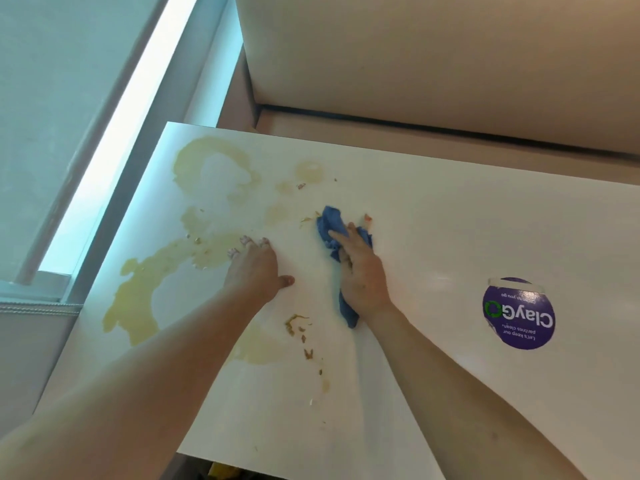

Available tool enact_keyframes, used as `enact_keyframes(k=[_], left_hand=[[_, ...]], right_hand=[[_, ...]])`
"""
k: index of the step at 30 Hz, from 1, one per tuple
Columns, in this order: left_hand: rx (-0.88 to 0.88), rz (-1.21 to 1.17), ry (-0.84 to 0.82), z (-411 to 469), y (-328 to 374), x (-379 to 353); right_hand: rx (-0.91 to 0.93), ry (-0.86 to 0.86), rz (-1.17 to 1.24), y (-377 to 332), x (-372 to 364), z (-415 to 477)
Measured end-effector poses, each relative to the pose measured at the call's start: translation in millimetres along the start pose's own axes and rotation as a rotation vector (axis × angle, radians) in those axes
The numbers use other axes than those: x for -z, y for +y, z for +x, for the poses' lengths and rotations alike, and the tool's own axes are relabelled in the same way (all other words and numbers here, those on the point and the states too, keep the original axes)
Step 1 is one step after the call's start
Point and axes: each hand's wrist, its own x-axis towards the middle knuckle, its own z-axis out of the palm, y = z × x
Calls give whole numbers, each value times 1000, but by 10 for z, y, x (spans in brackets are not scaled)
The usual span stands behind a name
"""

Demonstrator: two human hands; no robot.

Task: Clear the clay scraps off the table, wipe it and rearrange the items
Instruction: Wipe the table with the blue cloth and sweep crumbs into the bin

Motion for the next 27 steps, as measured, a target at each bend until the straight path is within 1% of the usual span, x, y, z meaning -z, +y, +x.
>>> enact_keyframes(k=[3, 5, 7, 10, 14, 17, 19, 21, 23, 27], left_hand=[[1, -35, 2, -15, -17, -49], [16, -56, -13, -52, -19, -73], [23, -60, -24, -71, -11, -67], [23, -80, -18, -76, -7, -61], [35, -99, -19, -103, 5, -75], [43, -99, -18, -113, 25, -65], [48, -99, -21, -108, 34, -56], [50, -104, -25, -100, 38, -48], [53, -110, -36, -104, 28, -45], [49, -96, -33, -104, -5, -45]], right_hand=[[-45, 124, -62, 158, 257, 276], [-53, 169, -150, 251, 380, 526], [-60, 215, -295, 291, 426, 795], [-56, 268, -569, 301, 295, 1048], [-57, 285, -657, 174, 56, 1336], [30, 176, -638, 25, -139, 1630], [131, 18, -613, -72, -281, 1778], [275, -185, -589, -159, -395, 1857], [369, -350, -553, -201, -445, 1826], [465, -498, -471, -134, -462, 1383]])
